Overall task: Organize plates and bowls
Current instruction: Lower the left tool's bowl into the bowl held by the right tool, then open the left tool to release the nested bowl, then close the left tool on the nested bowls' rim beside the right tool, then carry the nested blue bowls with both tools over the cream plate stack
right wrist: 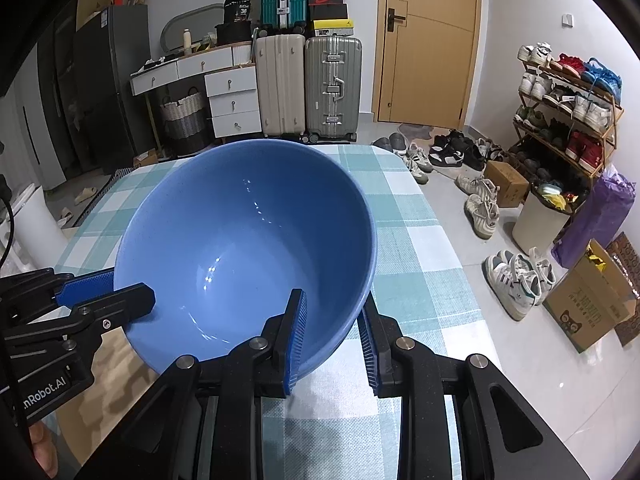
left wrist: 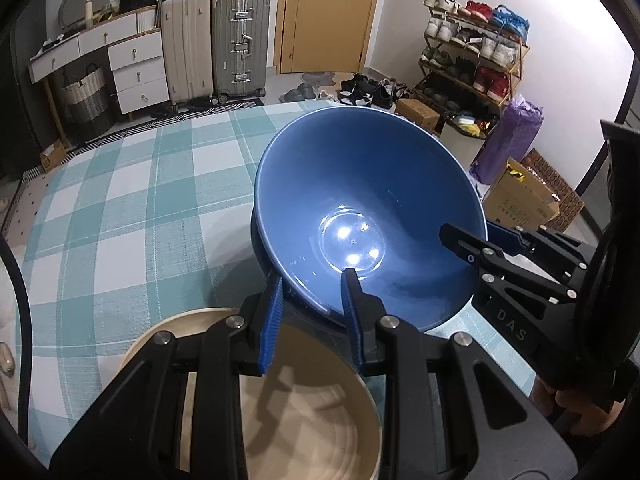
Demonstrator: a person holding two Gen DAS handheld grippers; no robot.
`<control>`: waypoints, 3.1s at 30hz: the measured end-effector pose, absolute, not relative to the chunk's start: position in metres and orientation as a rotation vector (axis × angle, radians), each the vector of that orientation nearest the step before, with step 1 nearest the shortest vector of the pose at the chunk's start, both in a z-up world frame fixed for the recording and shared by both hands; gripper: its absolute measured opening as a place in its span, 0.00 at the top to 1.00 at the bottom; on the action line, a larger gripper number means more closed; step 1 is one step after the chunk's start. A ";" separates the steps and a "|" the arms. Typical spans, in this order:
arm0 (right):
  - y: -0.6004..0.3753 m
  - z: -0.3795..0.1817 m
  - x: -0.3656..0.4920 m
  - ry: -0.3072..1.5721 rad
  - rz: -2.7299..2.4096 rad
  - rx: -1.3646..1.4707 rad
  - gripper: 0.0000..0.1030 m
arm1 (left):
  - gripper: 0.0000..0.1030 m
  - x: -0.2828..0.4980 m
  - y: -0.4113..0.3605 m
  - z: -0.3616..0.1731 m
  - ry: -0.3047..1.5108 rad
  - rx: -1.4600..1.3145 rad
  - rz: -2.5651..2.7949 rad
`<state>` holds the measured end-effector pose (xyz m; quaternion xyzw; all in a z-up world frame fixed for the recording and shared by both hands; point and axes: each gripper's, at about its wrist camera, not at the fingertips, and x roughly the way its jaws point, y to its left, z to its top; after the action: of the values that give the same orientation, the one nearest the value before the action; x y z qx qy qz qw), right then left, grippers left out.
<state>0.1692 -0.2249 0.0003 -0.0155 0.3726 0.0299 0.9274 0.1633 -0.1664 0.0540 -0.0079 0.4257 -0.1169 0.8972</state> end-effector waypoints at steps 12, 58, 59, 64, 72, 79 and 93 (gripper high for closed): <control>-0.238 0.003 0.167 0.758 0.074 -0.012 0.75 | 0.70 0.174 -0.155 0.044 0.927 -0.040 -0.222; -0.271 -0.031 0.197 0.805 0.242 0.312 0.40 | 0.24 0.250 -0.101 -0.018 1.015 -0.404 -0.254; -0.269 -0.032 0.198 0.808 0.246 0.307 0.43 | 0.27 0.251 -0.103 -0.019 1.017 -0.401 -0.265; -0.263 -0.032 0.196 0.807 0.248 0.287 0.61 | 0.54 0.251 -0.115 -0.016 1.005 -0.359 -0.299; -0.261 -0.026 0.194 0.798 0.232 0.264 0.61 | 0.73 0.241 -0.132 -0.002 0.965 -0.226 -0.287; -0.266 -0.024 0.190 0.798 0.212 0.265 0.62 | 0.73 0.230 -0.136 0.007 0.953 -0.205 -0.292; -0.267 0.006 0.162 0.740 0.206 0.249 0.62 | 0.73 0.199 -0.135 0.039 0.895 -0.187 -0.301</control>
<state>0.1618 -0.2666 0.0061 0.1213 0.3600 0.1003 0.9196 0.1991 -0.1355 0.0389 -0.0899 0.4304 -0.1447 0.8864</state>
